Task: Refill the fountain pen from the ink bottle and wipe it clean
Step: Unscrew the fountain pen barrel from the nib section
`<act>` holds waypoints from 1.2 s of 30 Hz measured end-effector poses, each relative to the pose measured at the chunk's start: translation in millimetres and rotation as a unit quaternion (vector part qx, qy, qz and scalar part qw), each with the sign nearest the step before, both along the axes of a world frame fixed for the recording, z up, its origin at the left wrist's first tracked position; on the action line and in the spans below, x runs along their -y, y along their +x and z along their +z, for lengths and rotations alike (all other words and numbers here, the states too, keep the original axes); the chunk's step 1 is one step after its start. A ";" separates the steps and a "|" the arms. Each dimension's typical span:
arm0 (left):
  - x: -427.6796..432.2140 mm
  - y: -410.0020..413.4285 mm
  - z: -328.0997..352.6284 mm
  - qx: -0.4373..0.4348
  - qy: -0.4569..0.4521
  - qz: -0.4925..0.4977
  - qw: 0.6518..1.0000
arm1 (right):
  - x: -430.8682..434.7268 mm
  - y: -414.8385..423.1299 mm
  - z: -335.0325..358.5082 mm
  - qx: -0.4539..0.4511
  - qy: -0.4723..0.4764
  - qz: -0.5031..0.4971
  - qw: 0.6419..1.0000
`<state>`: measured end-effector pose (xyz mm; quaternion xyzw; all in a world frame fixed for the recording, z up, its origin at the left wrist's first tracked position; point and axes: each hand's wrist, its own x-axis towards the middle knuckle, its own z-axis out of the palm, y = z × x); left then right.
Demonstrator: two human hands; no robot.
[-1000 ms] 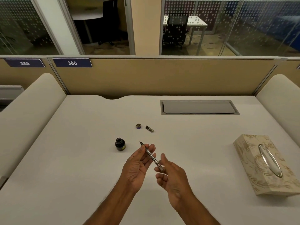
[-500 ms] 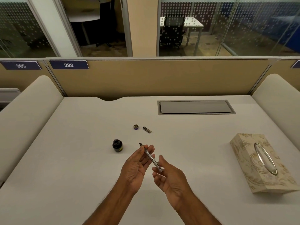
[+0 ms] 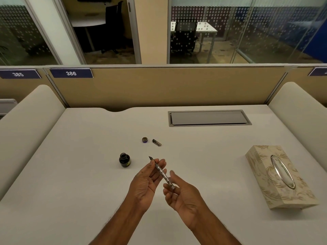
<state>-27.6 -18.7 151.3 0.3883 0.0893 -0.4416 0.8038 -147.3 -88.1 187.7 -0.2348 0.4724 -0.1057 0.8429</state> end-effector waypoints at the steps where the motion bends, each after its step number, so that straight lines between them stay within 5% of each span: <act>1: -0.2 -0.5 0.0 0.002 0.002 -0.002 1.000 | -0.1 -0.4 1.3 -0.001 0.008 0.005 1.000; 36: 22.1 -44.5 -2.4 0.017 -0.009 0.018 1.000 | 28.6 -34.3 3.1 -0.003 -0.011 0.036 0.999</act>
